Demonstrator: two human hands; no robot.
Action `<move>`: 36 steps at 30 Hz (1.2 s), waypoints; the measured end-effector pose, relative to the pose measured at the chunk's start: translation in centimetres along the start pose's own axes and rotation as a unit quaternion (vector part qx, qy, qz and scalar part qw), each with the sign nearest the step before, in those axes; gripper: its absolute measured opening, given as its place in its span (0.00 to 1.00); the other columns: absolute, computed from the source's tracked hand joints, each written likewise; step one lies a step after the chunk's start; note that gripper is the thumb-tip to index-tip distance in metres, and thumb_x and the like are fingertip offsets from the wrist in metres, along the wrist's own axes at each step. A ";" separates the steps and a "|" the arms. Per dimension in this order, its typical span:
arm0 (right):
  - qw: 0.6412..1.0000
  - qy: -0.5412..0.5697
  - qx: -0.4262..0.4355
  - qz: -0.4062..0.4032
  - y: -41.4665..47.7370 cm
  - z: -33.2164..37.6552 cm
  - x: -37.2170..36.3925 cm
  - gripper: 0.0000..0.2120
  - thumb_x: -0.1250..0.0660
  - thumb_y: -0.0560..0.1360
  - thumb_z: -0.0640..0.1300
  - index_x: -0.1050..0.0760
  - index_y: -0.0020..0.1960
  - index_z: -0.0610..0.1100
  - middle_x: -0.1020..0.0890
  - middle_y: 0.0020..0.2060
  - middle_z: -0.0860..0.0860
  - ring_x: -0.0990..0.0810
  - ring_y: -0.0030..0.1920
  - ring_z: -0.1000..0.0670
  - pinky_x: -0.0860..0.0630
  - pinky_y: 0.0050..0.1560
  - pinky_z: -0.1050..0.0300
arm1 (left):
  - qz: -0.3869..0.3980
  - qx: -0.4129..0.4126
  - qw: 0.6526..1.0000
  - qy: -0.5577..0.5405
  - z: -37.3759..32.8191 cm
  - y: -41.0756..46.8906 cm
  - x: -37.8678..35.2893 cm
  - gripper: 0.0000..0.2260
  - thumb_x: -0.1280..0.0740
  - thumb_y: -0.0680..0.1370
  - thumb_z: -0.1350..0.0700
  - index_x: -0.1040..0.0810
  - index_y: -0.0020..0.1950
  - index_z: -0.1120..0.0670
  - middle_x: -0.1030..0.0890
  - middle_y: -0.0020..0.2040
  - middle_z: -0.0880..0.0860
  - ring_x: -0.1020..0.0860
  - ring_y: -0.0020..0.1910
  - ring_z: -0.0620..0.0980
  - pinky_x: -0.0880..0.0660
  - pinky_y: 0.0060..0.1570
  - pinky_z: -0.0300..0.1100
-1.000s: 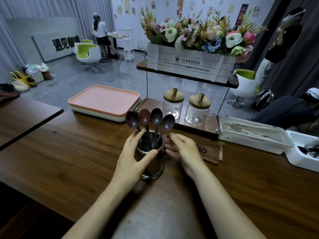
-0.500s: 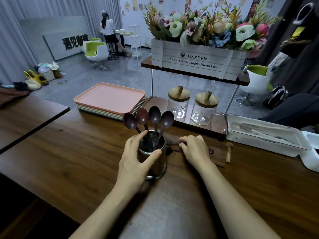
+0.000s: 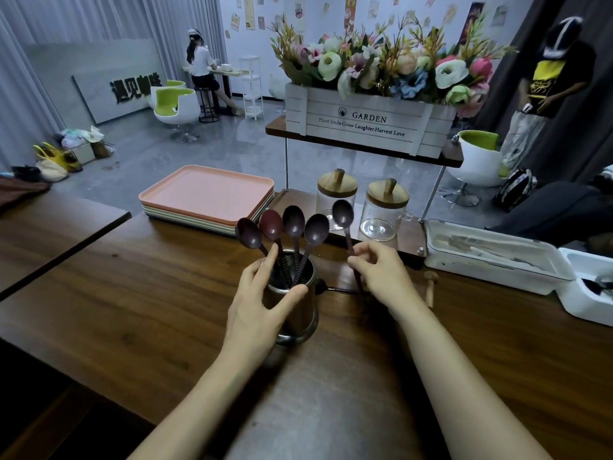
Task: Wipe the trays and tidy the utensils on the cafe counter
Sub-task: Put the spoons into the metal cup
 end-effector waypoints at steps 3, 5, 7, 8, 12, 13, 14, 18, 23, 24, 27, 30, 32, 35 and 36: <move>0.994 0.103 -0.012 0.029 -1.9 1.8 0.5 0.08 0.33 0.79 0.37 0.23 0.58 0.46 0.21 0.39 0.47 0.22 0.35 0.51 0.27 0.29 0.65 | 0.010 0.002 1.000 -0.012 0.0 -0.1 0.0 0.37 0.35 0.69 0.27 0.43 0.77 0.28 0.33 0.72 0.38 0.34 0.72 0.37 0.37 0.67 0.38; 0.989 0.144 -0.008 0.034 -2.8 2.8 0.9 0.11 0.34 0.81 0.37 0.24 0.62 0.45 0.19 0.41 0.46 0.20 0.37 0.50 0.25 0.31 0.64 | 0.021 0.002 1.000 -0.018 -0.2 -0.1 0.0 0.39 0.35 0.69 0.27 0.43 0.79 0.30 0.34 0.74 0.39 0.35 0.73 0.37 0.38 0.69 0.39; 0.984 0.177 -0.002 0.030 -3.4 3.8 1.3 0.10 0.35 0.82 0.38 0.23 0.63 0.44 0.18 0.43 0.45 0.19 0.38 0.51 0.21 0.35 0.60 | 0.038 0.002 0.999 -0.024 -0.3 0.0 0.0 0.40 0.36 0.69 0.26 0.44 0.79 0.31 0.37 0.77 0.38 0.39 0.76 0.36 0.40 0.71 0.39; 0.982 0.188 0.001 0.028 -3.7 4.3 1.4 0.10 0.35 0.82 0.39 0.23 0.62 0.44 0.18 0.44 0.45 0.19 0.38 0.52 0.21 0.36 0.59 | 0.047 0.002 0.998 -0.030 -0.3 0.0 0.1 0.40 0.36 0.69 0.27 0.45 0.79 0.30 0.40 0.79 0.38 0.41 0.77 0.35 0.42 0.72 0.39; 0.975 0.219 0.034 0.010 -4.5 6.7 2.1 0.05 0.34 0.82 0.41 0.20 0.55 0.44 0.16 0.41 0.48 0.16 0.40 0.51 0.18 0.41 0.56 | 0.079 -0.003 0.995 -0.057 0.0 0.2 -0.1 0.38 0.35 0.71 0.31 0.44 0.79 0.31 0.41 0.80 0.37 0.45 0.78 0.34 0.44 0.79 0.46; 0.969 0.242 0.041 0.001 -4.5 7.2 2.1 0.05 0.34 0.81 0.41 0.20 0.54 0.43 0.15 0.39 0.48 0.16 0.40 0.50 0.17 0.42 0.56 | 0.078 -0.005 0.995 -0.062 0.1 0.2 0.1 0.37 0.35 0.71 0.32 0.43 0.80 0.32 0.39 0.80 0.37 0.43 0.78 0.34 0.43 0.79 0.48; 0.963 0.264 0.047 -0.014 -4.5 7.5 2.5 0.04 0.33 0.81 0.40 0.21 0.54 0.41 0.15 0.38 0.49 0.16 0.40 0.49 0.17 0.42 0.57 | 0.079 -0.007 0.995 -0.064 0.1 0.2 0.0 0.37 0.34 0.72 0.33 0.43 0.80 0.33 0.38 0.79 0.37 0.42 0.78 0.34 0.41 0.79 0.50; 0.955 0.278 0.083 -0.055 -4.4 8.7 2.5 0.01 0.34 0.81 0.38 0.24 0.52 0.41 0.14 0.39 0.46 0.14 0.41 0.46 0.17 0.43 0.56 | 0.078 -0.011 0.994 -0.070 0.0 0.1 0.2 0.36 0.34 0.72 0.34 0.42 0.79 0.32 0.36 0.77 0.35 0.39 0.76 0.33 0.39 0.78 0.50; 0.976 0.212 0.053 -0.012 -4.4 7.7 -0.9 0.01 0.34 0.81 0.39 0.25 0.51 0.41 0.13 0.42 0.43 0.13 0.41 0.45 0.16 0.42 0.53 | 0.077 -0.020 0.995 -0.066 0.1 0.1 0.3 0.34 0.34 0.73 0.34 0.43 0.77 0.28 0.35 0.76 0.35 0.38 0.76 0.34 0.38 0.78 0.51; 0.978 0.203 0.045 -0.008 -4.5 7.5 -1.4 0.03 0.35 0.81 0.40 0.25 0.49 0.41 0.13 0.41 0.44 0.13 0.41 0.45 0.16 0.41 0.53 | 0.076 -0.021 0.995 -0.063 0.1 0.1 0.3 0.33 0.34 0.73 0.33 0.43 0.76 0.27 0.35 0.76 0.36 0.38 0.76 0.34 0.38 0.78 0.51; 0.984 0.174 0.036 -0.015 -4.7 6.6 -2.2 0.10 0.35 0.82 0.44 0.24 0.43 0.44 0.14 0.38 0.45 0.14 0.40 0.46 0.16 0.42 0.49 | 0.073 -0.022 0.995 -0.059 0.2 0.1 0.2 0.33 0.34 0.73 0.33 0.43 0.77 0.27 0.35 0.77 0.36 0.38 0.76 0.35 0.39 0.78 0.52; 0.993 0.104 0.052 -0.023 -4.7 5.7 -2.6 0.13 0.34 0.76 0.56 0.22 0.39 0.49 0.15 0.37 0.48 0.14 0.42 0.46 0.17 0.48 0.38 | 0.067 -0.025 0.996 -0.059 0.1 0.1 0.2 0.33 0.34 0.73 0.33 0.43 0.76 0.26 0.35 0.77 0.37 0.38 0.76 0.35 0.38 0.78 0.51; 0.996 0.078 0.051 -0.014 -4.5 5.0 -3.2 0.14 0.33 0.71 0.62 0.19 0.42 0.52 0.15 0.37 0.50 0.15 0.44 0.44 0.19 0.50 0.35 | 0.062 -0.027 0.996 -0.060 0.1 0.1 0.2 0.32 0.34 0.73 0.33 0.42 0.75 0.25 0.35 0.76 0.37 0.37 0.76 0.35 0.38 0.77 0.51; 0.991 0.125 0.042 -0.002 -4.4 4.2 -4.3 0.09 0.27 0.69 0.56 0.19 0.40 0.51 0.16 0.33 0.52 0.17 0.37 0.46 0.18 0.46 0.43 | 0.059 -0.030 0.996 -0.064 0.2 0.2 0.2 0.32 0.33 0.74 0.35 0.41 0.75 0.26 0.34 0.76 0.36 0.36 0.76 0.36 0.36 0.76 0.52; 0.989 0.139 0.041 -0.004 -4.5 4.3 -4.5 0.08 0.26 0.70 0.52 0.20 0.39 0.49 0.18 0.31 0.54 0.20 0.33 0.50 0.21 0.42 0.49 | 0.056 -0.032 0.996 -0.067 0.3 0.2 0.2 0.32 0.33 0.74 0.35 0.41 0.75 0.27 0.34 0.76 0.36 0.36 0.76 0.37 0.36 0.76 0.53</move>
Point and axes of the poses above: each hand's wrist, its own y-axis towards the middle knuckle, its own x-axis out of the back of the hand, z = x × y, the point moved 9 cm from there along y, towards the middle knuckle
